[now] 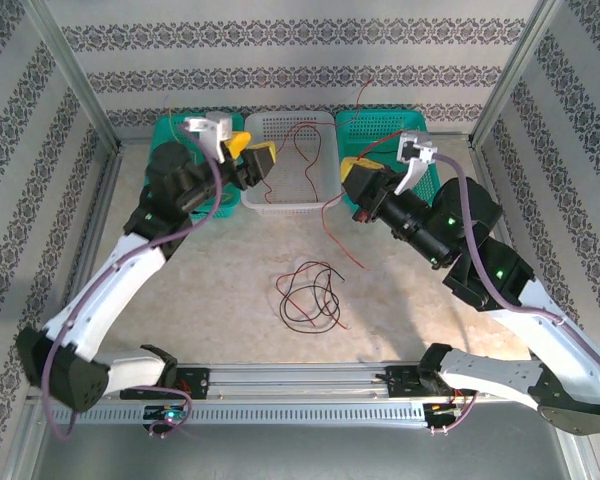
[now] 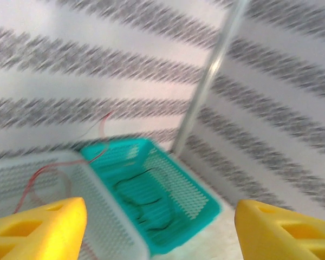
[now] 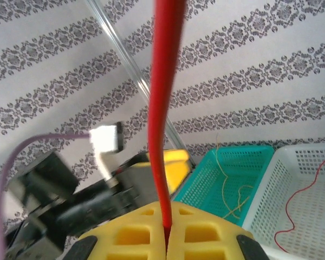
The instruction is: Untangle the cables
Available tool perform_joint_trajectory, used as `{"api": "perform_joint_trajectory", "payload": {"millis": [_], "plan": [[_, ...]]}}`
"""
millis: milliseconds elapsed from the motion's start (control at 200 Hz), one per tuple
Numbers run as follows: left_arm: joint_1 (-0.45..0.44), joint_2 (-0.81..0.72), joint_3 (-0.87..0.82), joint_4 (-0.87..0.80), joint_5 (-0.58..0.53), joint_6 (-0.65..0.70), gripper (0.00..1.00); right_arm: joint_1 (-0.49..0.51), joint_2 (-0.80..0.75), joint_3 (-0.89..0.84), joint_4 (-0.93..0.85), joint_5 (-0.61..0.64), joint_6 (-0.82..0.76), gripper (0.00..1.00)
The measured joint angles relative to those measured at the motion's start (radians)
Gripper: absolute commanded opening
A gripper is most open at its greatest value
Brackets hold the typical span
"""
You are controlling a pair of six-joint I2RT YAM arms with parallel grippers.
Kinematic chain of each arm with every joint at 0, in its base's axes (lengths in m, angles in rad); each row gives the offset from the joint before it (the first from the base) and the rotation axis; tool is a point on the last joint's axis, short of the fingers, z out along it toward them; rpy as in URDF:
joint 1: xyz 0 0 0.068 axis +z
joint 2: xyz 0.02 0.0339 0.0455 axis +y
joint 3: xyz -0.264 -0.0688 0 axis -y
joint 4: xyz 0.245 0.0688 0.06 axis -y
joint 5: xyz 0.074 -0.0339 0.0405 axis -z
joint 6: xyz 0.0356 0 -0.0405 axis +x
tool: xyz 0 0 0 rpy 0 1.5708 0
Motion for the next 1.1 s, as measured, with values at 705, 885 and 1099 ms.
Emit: {"api": "perform_joint_trajectory", "payload": {"millis": [705,885,1099], "plan": [[-0.01,0.098,-0.189,0.299,0.436,-0.13,0.62,-0.116,0.126,0.135,0.124,-0.254,0.174,0.0],[-0.01,0.122,-0.194,0.35,0.471,-0.18,0.2,-0.138,0.139,0.139,0.148,-0.285,0.208,0.0],[-0.01,0.126,-0.216,0.412,0.478,-0.227,0.0,-0.162,0.154,0.139,0.19,-0.304,0.25,0.0]]}}
